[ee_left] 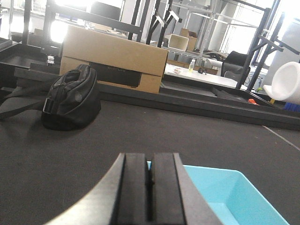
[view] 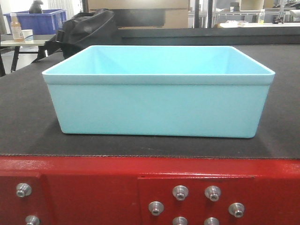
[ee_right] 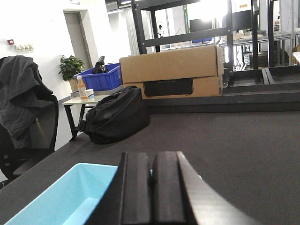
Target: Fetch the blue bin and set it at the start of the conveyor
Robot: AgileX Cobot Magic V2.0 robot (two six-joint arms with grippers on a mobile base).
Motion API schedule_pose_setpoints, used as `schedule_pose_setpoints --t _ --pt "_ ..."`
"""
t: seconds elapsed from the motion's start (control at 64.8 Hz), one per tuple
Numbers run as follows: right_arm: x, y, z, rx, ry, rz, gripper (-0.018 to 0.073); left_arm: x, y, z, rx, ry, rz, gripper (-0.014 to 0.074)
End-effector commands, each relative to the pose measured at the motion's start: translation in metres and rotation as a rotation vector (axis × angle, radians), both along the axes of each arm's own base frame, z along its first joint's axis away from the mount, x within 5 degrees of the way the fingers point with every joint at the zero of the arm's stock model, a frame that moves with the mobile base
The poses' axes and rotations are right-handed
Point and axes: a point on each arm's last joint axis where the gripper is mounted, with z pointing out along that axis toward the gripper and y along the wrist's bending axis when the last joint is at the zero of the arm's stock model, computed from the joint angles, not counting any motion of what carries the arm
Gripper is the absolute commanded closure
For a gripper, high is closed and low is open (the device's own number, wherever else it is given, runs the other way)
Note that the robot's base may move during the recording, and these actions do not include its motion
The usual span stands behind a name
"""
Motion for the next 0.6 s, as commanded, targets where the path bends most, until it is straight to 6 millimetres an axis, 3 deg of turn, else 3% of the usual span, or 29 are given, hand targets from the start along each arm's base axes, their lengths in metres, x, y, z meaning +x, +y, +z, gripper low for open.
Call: schedule_pose_setpoints --t 0.0,0.154,0.324,0.587 --pt "-0.002 0.000 0.002 -0.010 -0.028 0.008 0.0721 -0.001 0.000 0.001 0.002 -0.013 -0.002 0.0707" --pt "-0.001 0.000 -0.001 -0.019 -0.009 -0.001 0.0721 -0.001 0.000 0.001 0.002 -0.013 -0.002 0.0707" --pt "-0.003 -0.008 -0.012 -0.189 -0.017 -0.095 0.0721 -0.001 0.000 0.001 0.002 -0.013 -0.002 0.0707" --pt "-0.021 -0.027 -0.062 -0.212 -0.009 -0.317 0.0721 -0.001 0.000 0.001 0.002 -0.013 -0.002 0.0707"
